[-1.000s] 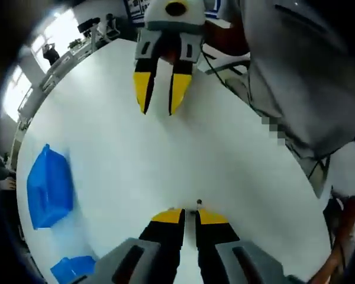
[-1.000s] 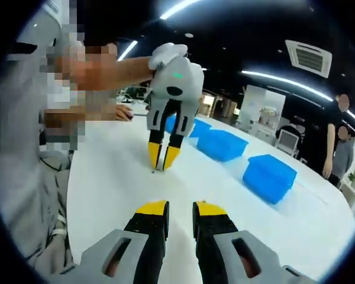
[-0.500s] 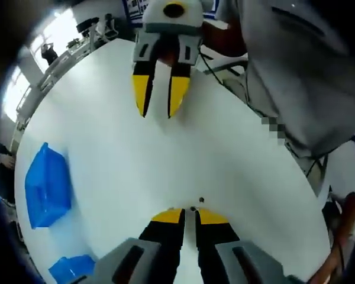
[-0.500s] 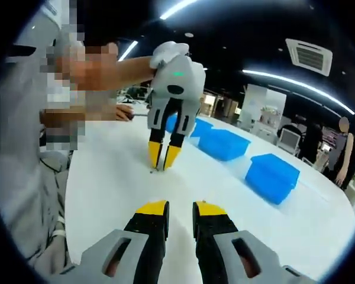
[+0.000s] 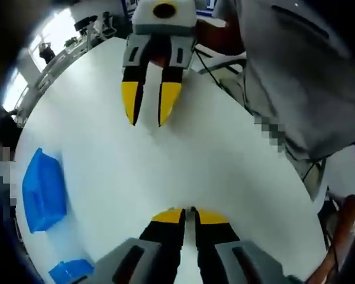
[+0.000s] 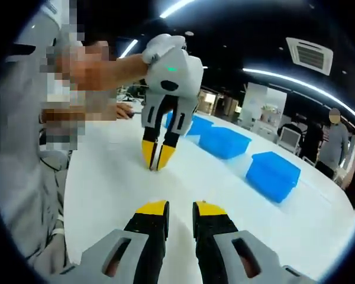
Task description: Pick up the resistors one by one and place each resistor into its matching bin, sorting the parts by color and model until every resistor is separated into the correct bin for its type
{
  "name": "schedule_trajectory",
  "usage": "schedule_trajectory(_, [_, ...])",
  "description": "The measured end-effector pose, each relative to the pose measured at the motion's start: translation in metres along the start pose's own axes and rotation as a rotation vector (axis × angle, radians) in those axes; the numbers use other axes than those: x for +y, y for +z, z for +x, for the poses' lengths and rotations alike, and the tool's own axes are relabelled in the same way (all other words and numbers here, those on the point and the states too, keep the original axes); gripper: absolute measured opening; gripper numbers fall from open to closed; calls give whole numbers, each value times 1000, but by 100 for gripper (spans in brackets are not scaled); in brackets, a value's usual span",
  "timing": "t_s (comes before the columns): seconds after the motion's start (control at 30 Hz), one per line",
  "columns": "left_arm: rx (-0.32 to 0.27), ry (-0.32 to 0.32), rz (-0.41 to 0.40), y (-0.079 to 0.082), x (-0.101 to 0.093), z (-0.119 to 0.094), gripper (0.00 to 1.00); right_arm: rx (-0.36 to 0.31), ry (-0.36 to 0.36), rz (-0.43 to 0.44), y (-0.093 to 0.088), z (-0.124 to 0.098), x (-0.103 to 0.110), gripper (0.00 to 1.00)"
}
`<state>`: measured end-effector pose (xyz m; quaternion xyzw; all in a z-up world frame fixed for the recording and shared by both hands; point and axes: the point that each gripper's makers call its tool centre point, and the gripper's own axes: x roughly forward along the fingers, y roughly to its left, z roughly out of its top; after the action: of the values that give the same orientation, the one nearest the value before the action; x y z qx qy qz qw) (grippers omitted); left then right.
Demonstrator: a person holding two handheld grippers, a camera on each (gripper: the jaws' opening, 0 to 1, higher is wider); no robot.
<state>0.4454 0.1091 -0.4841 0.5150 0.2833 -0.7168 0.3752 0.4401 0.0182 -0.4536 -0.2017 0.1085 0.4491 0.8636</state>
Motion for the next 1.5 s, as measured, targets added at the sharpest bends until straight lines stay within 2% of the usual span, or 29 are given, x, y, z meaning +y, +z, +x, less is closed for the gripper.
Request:
schedule_trajectory(0.17, [-31,-19,-8,0,-2,1,5,5,-1,2,-2,0,0,19])
schedule_trajectory(0.43, [-85,4,-51,0,1,-2,5,0,9,-1,-1,1,3,19])
schedule_trajectory(0.47, [-106,6,-58,3,1,-4,5,0,10,-1,-1,1,3,19])
schedule_trajectory(0.57, [-227,5,-73,18,0,-11,5,0,10,-3,-1,0,2,19])
schedule_trajectory(0.73, [-369,43,-121,29,7,-23,4,-2,8,0,0,1,2,19])
schedule_trajectory(0.8, [-485,34,-168,38,9,-32,4,-2,9,1,-1,1,3,19])
schedule_trajectory(0.97, [-600,90,-281,31,25,-44,4,-1,8,2,-1,0,3,19])
schedule_trajectory(1.03, [-676,139,-327,33,39,-53,4,0,7,3,-2,0,2,19])
schedule_trajectory(1.17, [-847,266,-474,34,76,-69,5,-1,7,4,-2,1,2,19])
schedule_trajectory(1.23, [-898,300,-539,33,89,-71,4,-6,10,7,-1,2,3,19])
schedule_trajectory(1.3, [-1007,361,-627,33,113,-76,4,-7,15,6,-1,3,4,19])
schedule_trajectory(1.37, [-1086,399,-684,35,129,-80,4,-4,23,3,-1,4,7,19])
schedule_trajectory(1.4, [-1118,432,-712,34,137,-82,4,-2,26,2,-1,4,7,19])
schedule_trajectory(1.5, [-1152,552,-770,29,163,-87,4,1,32,0,-1,3,10,19])
